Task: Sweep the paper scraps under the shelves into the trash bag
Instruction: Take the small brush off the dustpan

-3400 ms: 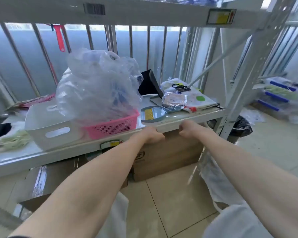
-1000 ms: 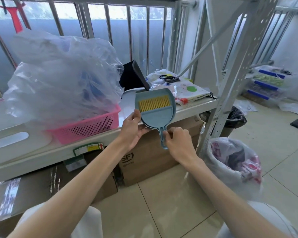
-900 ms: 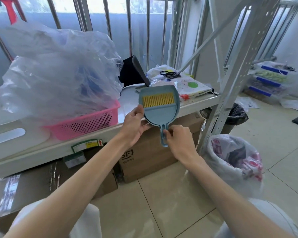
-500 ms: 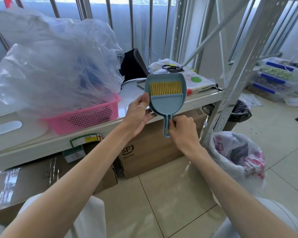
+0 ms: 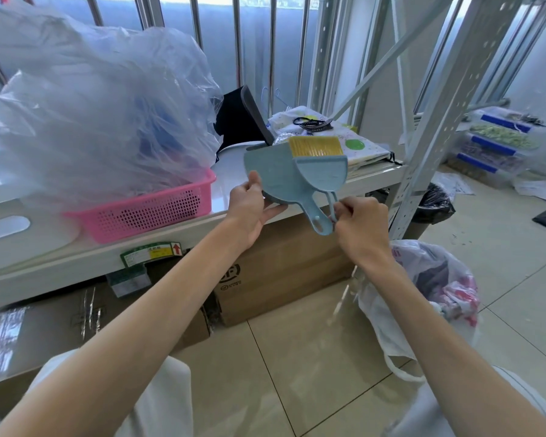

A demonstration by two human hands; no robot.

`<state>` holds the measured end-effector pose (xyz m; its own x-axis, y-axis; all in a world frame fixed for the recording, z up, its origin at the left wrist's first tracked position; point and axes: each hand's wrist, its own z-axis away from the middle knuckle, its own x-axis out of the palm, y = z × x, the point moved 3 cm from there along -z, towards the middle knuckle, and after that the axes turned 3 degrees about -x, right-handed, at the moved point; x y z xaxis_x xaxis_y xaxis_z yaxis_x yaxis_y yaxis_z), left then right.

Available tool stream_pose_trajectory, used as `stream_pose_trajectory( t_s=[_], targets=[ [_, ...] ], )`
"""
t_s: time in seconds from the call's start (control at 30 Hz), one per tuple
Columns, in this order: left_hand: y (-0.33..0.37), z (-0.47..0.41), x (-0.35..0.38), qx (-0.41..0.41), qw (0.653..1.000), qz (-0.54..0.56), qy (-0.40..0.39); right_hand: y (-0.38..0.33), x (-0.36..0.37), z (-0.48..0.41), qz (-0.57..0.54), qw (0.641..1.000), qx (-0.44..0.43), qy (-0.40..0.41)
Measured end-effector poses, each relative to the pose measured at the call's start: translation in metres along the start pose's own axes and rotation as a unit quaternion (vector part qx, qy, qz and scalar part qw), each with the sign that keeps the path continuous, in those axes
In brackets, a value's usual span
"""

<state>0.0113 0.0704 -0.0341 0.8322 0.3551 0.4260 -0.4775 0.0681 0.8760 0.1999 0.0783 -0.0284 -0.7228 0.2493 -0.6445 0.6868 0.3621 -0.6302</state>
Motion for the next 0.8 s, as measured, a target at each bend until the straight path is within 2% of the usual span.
stream_pose_trajectory(
  t_s=[0.07,0.27,0.43,0.63,0.8],
  targets=[
    [-0.001,-0.002,0.001,-0.009,0.999,0.025,0.023,0.005,-0.005,-0.001,-0.055,0.998,0.019,0.013],
    [-0.002,-0.008,-0.005,-0.040,0.989,0.113,0.092,0.009,-0.010,0.000,-0.116,0.991,0.049,0.045],
    [-0.002,-0.008,-0.013,-0.044,0.981,0.071,0.173,0.016,-0.007,-0.003,-0.190,0.972,0.128,0.049],
    [-0.002,-0.005,-0.011,-0.050,0.977,0.085,0.188,0.018,-0.004,-0.006,-0.245,0.953,0.172,0.057],
    [-0.002,0.000,-0.006,-0.063,0.972,0.112,0.196,0.018,0.001,-0.004,-0.254,0.951,0.175,0.034]
  ],
)
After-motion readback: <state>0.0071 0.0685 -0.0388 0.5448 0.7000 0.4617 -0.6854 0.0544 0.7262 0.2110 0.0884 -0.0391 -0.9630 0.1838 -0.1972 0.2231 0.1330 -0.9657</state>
